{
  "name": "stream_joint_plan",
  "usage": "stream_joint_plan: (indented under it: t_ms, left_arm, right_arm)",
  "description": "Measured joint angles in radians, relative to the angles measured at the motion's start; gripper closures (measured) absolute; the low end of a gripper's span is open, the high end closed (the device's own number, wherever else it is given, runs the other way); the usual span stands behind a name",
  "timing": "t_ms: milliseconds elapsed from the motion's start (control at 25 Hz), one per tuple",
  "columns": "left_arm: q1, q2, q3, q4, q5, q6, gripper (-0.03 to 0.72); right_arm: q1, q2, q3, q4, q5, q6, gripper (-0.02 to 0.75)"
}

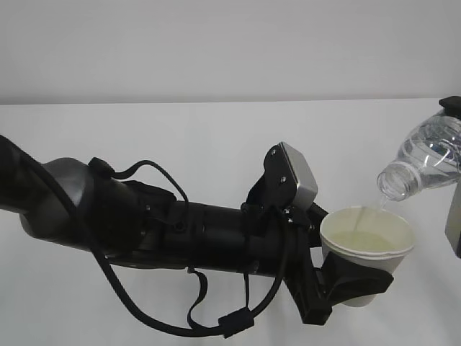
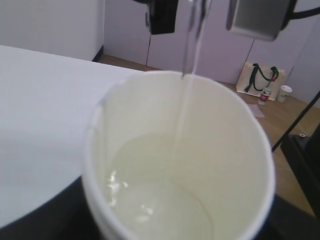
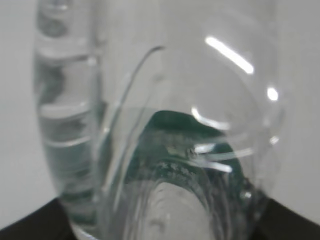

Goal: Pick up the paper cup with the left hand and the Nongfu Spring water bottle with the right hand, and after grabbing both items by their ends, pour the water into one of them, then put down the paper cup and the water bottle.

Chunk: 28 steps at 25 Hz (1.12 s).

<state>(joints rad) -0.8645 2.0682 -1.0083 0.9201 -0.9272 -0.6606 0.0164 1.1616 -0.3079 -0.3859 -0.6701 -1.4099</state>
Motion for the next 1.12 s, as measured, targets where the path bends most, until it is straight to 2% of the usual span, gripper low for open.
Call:
stream_joint_plan:
  t_ms: [720, 1120]
  left_arm:
    - [0.000, 0.000, 0.000, -0.004, 0.003, 0.000, 0.217]
    - [0.000, 0.000, -0.018, -0.004, 0.006, 0.000, 0.217]
  right_arm:
    - [0.000, -0.002, 0.000, 0.014, -0.001, 0.006, 0.311]
    - [0.000, -0.002, 0.000, 0.014, -0.001, 0.114, 0.311]
